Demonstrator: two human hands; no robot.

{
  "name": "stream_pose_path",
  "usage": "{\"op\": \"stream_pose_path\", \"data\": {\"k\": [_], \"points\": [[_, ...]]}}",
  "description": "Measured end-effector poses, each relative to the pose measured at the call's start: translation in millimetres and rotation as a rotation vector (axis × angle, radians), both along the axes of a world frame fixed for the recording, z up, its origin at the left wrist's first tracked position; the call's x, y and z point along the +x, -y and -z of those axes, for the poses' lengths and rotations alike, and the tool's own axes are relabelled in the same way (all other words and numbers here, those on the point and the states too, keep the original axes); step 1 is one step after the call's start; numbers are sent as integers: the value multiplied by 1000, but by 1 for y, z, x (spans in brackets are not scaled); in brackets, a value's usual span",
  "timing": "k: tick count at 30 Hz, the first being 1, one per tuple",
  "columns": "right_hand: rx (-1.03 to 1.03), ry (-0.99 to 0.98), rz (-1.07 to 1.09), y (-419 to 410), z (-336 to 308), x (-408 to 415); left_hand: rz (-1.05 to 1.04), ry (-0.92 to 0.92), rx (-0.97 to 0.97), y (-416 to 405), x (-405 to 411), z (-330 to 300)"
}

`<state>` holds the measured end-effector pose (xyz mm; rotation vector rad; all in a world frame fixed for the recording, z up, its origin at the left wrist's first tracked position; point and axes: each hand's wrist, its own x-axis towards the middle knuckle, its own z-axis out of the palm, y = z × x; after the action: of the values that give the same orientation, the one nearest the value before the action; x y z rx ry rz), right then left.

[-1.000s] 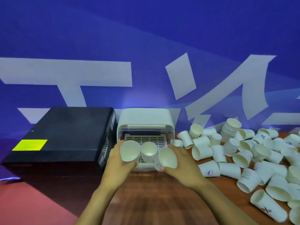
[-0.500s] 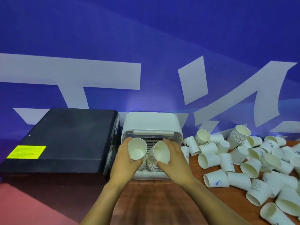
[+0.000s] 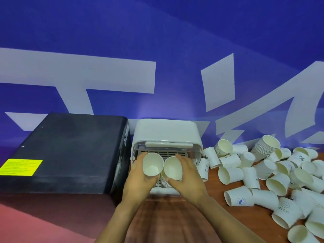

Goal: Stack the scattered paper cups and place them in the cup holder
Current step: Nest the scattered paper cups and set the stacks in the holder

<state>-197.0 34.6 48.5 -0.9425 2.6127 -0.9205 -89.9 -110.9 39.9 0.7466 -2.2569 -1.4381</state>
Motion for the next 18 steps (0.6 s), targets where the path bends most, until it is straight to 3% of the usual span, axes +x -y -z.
{"op": "stream_pose_path", "data": {"k": [2, 5, 8, 12, 18], "points": [[10, 17, 5, -2, 7, 0, -18, 82, -41, 0, 0, 10], [141, 85, -34, -7, 21, -2, 12, 370, -155, 1, 4, 25], [248, 175, -68, -16, 30, -5, 53, 518, -124, 4, 6, 31], [186, 192, -82, -24, 27, -6, 36, 467, -119, 0, 6, 21], [162, 178, -72, -51, 12, 7, 12, 168, -151, -41, 27, 11]]}}
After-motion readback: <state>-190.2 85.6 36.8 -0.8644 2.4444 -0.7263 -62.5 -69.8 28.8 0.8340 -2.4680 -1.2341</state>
